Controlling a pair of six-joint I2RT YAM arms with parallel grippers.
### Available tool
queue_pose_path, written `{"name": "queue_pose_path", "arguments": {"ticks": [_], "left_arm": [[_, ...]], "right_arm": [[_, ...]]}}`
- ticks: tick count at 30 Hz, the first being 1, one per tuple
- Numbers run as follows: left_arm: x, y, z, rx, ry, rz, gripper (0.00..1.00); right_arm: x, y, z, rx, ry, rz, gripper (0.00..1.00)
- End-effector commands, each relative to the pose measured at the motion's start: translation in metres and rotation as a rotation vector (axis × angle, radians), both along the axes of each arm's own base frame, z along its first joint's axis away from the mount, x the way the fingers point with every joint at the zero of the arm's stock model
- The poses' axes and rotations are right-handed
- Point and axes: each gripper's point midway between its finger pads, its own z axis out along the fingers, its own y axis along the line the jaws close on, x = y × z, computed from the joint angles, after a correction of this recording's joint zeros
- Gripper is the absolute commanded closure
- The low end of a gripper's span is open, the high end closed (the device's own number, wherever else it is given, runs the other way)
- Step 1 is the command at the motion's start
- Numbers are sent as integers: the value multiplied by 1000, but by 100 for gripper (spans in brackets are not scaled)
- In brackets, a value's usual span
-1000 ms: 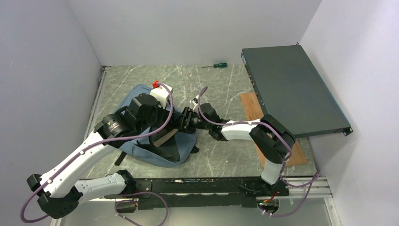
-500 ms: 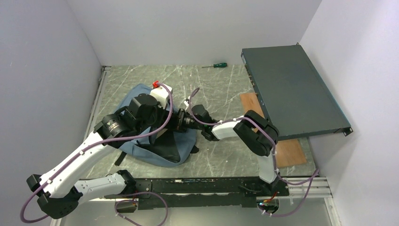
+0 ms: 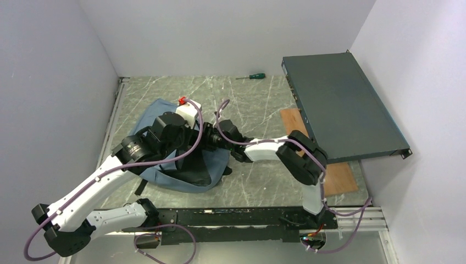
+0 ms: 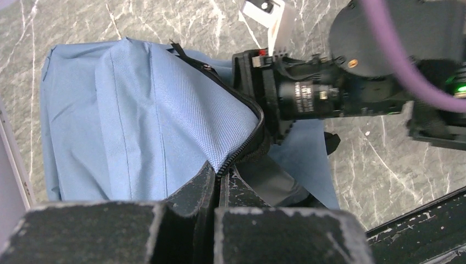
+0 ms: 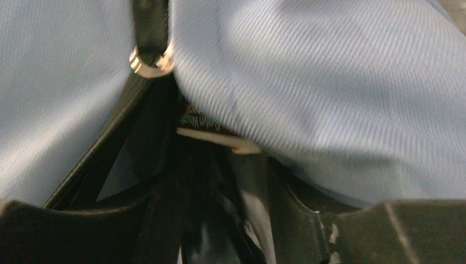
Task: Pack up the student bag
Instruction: Place the book in the student bag.
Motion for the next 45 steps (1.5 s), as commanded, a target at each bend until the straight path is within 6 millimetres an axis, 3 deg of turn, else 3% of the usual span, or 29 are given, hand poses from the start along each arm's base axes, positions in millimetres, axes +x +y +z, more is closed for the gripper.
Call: {"name": "queue_pose_path", "arguments": {"ticks": [1,4,7,9,12,15,18,21,26,28,31,34,37,41,45], "left_arm": [[6,-9,24,-113,-96,7,100],[4,-11,11,-109,-65,3,100],[-1,-16,-1,-133,-19,-6,100],[-6,-20,-9,-150,15,-24,100],[-12,-23,-21,-165,59,-25,100],[-19,-24,-36,-194,123,-5,100],[-25,-12,-64,-238,231,175,100],[-35,-11,-102,-270,364,303,100],[-38,-5,-156,-279,492,504,100],[-36,0,-171,-287,535,566,100],[-28,9,-191,-297,575,640,100],[-15,20,-201,-264,560,682,100],[4,31,-208,-202,542,704,100],[31,40,-212,-134,531,700,100],[52,43,-196,-71,450,644,100]], "right_arm": [[-25,-35,19,-176,-102,93,43],[-50,-73,11,-311,-136,143,30],[-60,-106,15,-433,-200,185,25],[-57,-124,12,-528,-270,201,23],[-38,-136,14,-579,-330,202,22],[-11,-139,15,-597,-412,189,20],[16,-139,5,-592,-418,184,16],[34,-122,-6,-546,-464,225,15],[46,-90,-16,-523,-537,237,14],[48,-84,-14,-544,-585,205,19],[51,-89,-21,-558,-582,142,38],[45,-100,-32,-565,-556,85,70],[27,-113,-34,-519,-525,44,100],[-8,-129,-29,-454,-471,-23,100],[-43,-140,-24,-408,-405,-65,100]]}}
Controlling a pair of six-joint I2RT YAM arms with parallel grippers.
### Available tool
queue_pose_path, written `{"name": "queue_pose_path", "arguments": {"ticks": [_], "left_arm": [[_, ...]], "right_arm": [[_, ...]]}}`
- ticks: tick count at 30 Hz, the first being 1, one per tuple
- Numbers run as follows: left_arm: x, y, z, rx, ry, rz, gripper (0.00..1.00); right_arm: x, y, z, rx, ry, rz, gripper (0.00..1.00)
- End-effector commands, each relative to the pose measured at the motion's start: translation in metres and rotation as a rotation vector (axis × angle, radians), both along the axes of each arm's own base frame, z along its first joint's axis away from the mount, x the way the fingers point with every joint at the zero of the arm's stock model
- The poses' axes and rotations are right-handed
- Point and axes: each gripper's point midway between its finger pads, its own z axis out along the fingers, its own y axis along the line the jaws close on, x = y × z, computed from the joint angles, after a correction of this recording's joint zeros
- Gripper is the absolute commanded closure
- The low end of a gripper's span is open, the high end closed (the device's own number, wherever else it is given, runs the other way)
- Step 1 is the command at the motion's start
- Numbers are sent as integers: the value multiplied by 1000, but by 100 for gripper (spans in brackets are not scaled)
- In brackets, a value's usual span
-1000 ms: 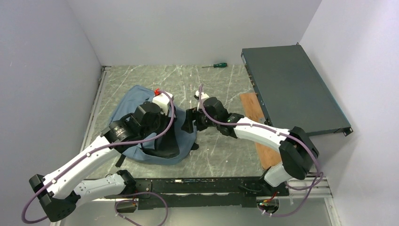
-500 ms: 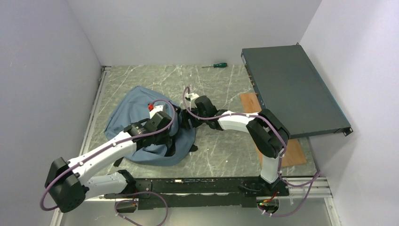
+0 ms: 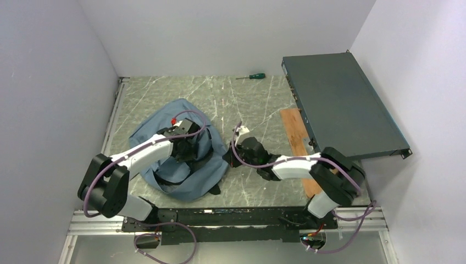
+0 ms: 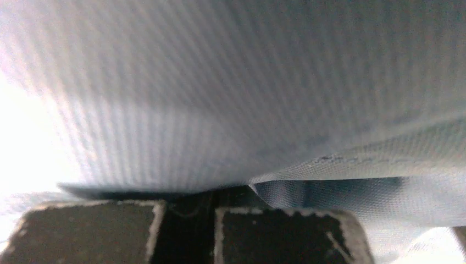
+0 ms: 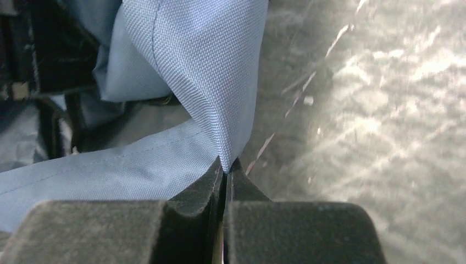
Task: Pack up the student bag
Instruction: Place the book in the student bag, then zip the student bag at the center of the board.
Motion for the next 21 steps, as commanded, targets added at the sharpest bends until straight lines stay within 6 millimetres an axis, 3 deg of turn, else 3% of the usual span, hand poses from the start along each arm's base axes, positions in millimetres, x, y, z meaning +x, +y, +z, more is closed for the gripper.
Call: {"name": "queue_pose_path", "arguments": {"ticks": [1,4,9,12,17,21], "left_arm": [[48,3,39,67,-191,-97,100],[47,-6,55,23,-235,-197,100],[16,-23,64,-163,-275,-251,100],[-1,-33,65,-285,-305,-261,100],[-14,-30,63,-315,-307,-250,100],[-15,-24,60,-280,-299,-256,100]], "right_arm": [[-15,-10,32,128,5,-114,100],[-26,-18,37,130,28,-108,96],[-18,-9,80,30,-19,-31,57],[-7,-4,106,8,-9,6,41],[21,1,135,87,73,29,35],[44,11,138,104,128,45,36]]}}
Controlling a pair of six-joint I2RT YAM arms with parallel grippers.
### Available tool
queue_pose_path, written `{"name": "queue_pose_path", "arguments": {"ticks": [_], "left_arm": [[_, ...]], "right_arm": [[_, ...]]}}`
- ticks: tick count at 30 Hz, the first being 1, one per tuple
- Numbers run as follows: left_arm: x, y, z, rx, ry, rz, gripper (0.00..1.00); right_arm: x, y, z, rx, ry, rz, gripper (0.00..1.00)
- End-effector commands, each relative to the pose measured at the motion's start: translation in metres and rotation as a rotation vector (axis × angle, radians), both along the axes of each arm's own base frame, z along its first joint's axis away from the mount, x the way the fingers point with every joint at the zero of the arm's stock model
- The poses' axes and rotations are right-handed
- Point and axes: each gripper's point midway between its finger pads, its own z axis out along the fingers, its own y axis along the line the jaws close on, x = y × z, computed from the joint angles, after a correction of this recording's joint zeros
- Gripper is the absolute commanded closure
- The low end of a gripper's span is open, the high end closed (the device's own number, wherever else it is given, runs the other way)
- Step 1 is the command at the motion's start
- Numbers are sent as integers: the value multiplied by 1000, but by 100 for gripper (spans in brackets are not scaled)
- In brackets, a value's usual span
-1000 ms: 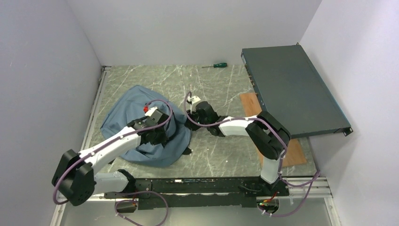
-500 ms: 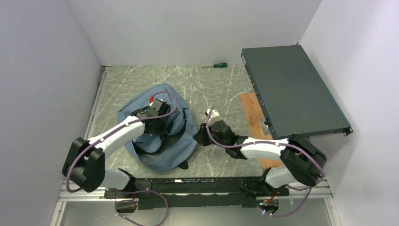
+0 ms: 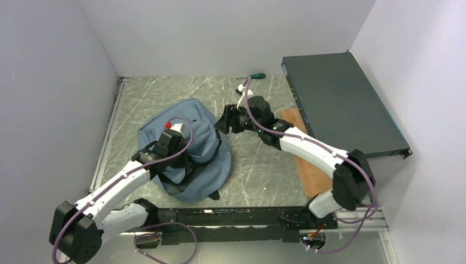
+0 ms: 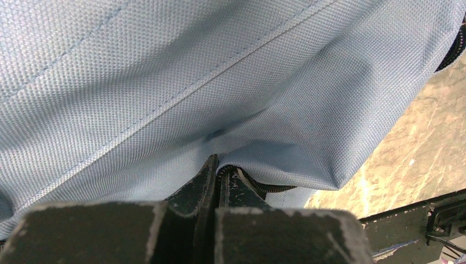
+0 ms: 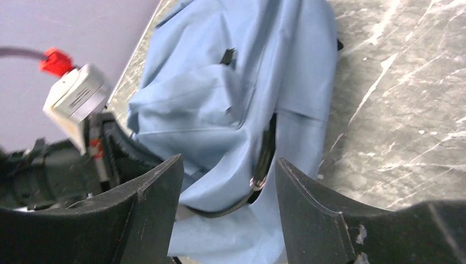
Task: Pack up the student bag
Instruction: Zip the student bag at the center of the board.
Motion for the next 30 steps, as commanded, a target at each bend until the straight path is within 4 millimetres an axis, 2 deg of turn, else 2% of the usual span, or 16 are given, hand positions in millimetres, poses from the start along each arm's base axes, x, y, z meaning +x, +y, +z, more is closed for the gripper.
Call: {"name": "queue_pose_path", "arguments": {"ticks": [1,3,8,12,18,19,22,23,30], "left_arm": [[8,-3,10,-25,-48,-4,100],[8,-5,10,-29,-50,-13,100],[5,-5,9,-36,-53,-17,100],[4,-5,9,-44,-60,-17,100],[4,-5,8,-44,-57,-19,100],[4,-6,7,-45,-55,-23,100],[4,-6,7,-46,-49,-20,100],[3,-6,7,-47,-45,-17,100],[-6,-5,9,-71,-41,-21,100]], "right_arm": [[8,12,-17,-33,120,78,36],[13,20,-23,-56,121,107,38],[25,29,-36,-96,81,148,51],[29,30,-46,-138,91,157,66],[29,27,-49,-140,83,145,72],[28,27,-49,-137,84,148,76],[26,27,-45,-124,82,151,97],[24,26,-43,-119,81,149,100],[9,10,-15,-84,34,130,100]]}}
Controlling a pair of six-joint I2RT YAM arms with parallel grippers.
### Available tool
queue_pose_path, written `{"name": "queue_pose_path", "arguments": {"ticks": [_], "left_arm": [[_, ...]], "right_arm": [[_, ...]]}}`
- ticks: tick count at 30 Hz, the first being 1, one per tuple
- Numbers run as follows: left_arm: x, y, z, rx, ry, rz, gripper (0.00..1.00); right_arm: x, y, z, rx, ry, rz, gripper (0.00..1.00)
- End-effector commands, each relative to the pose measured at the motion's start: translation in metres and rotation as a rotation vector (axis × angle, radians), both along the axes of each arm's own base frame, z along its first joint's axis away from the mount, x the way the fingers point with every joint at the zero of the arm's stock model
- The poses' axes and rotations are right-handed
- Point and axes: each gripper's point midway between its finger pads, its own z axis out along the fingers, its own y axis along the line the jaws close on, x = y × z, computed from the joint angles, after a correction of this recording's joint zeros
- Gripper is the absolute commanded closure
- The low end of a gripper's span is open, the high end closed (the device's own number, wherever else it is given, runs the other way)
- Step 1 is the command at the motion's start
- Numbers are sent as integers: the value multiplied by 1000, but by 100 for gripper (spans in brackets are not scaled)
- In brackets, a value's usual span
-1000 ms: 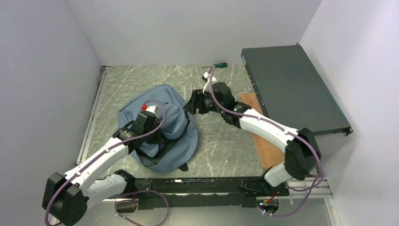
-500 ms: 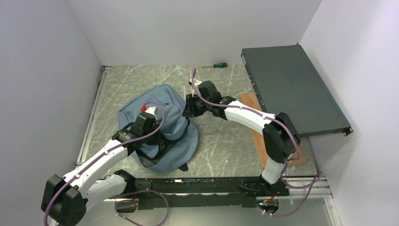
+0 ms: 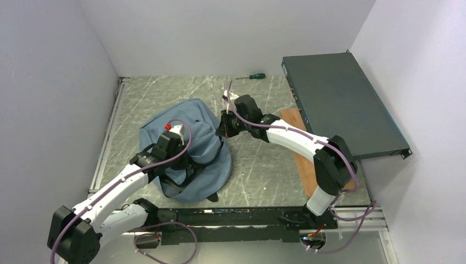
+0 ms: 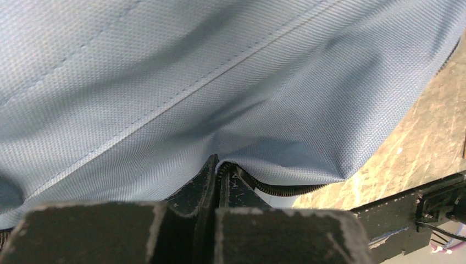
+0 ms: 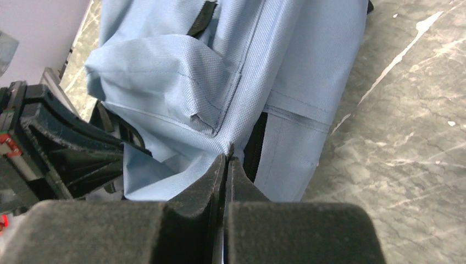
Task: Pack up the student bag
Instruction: Zip the student bag at the center of the board.
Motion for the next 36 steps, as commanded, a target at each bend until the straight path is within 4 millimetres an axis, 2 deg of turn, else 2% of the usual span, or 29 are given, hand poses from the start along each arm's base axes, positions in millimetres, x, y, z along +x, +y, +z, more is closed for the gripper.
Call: {"name": "queue_pose_path", "arguments": {"ticks": [1,6,12,13,15,18,23,27,32,36], "left_arm": [[0,0,11,-36,-45,5,100],[-5,2,14,-42,-46,5,100],[-13,8,16,-43,-41,24,100],[-12,14,15,-23,-47,47,100],[-14,18,14,-14,-44,65,100],[-16,19,12,-22,-40,77,100],[-20,28,9,-4,-33,126,100],[-22,31,9,-14,-41,149,100],[-24,31,4,-11,-25,146,100],[-25,32,2,-8,-24,148,100]], "right_arm": [[-8,-11,49,83,-102,-12,100],[-19,-18,52,124,-102,-7,100],[-12,-17,36,113,-82,10,100],[-12,-17,34,112,-80,15,97],[-11,-16,32,117,-75,14,83],[-12,-15,31,144,-51,25,73],[-16,-11,28,179,-28,44,64],[-17,-11,24,179,-20,52,61],[-22,-13,18,173,-5,89,47],[-33,-10,22,187,-52,225,36]]}}
